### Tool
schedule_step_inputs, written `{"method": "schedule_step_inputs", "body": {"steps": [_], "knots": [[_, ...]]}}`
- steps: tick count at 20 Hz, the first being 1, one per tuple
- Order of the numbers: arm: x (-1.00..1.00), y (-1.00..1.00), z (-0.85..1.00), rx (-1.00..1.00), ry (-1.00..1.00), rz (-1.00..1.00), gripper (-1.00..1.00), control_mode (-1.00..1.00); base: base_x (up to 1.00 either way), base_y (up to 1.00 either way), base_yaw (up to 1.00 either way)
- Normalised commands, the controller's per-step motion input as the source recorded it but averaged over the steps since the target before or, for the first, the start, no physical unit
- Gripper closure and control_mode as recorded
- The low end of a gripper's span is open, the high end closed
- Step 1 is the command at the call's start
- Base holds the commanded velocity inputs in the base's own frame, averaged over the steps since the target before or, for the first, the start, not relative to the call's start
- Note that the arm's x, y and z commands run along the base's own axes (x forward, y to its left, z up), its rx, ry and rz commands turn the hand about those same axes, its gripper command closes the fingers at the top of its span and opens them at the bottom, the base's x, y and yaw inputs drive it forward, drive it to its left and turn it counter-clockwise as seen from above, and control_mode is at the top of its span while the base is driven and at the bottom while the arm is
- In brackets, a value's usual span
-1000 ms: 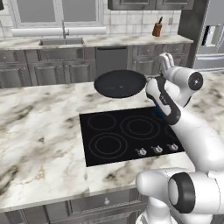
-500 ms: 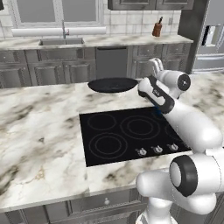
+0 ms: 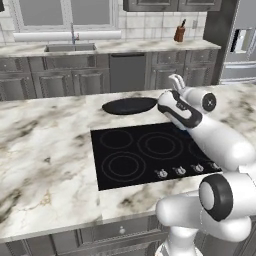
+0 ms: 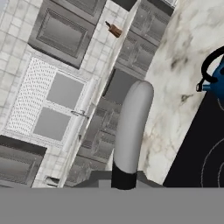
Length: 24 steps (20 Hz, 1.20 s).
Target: Pick the pan from the cabinet and place it on the stove. Then turn on the stove burner for the pan.
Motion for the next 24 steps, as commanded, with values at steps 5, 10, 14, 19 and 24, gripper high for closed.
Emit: {"method": "schedule_step_inputs", "body": {"steps": [5, 10, 14, 19, 24], "knots": [[0.00, 0.00, -0.08, -0.13, -0.04, 0.00, 1.00, -1.00, 0.00, 0.00, 0.00], [0.00, 0.00, -0.12, -0.15, -0.06, 0.00, 1.00, -1.00, 0.00, 0.00, 0.00], [0.00, 0.02, -0.17, -0.13, -0.06, 0.00, 1.00, -1.00, 0.00, 0.00, 0.00], [0.00, 0.02, -0.16, -0.07, -0.02, 0.00, 1.00, -1.00, 0.00, 0.00, 0.00], [0.00, 0.05, -0.08, -0.01, 0.00, 0.00, 1.00, -1.00, 0.00, 0.00, 0.00]]}}
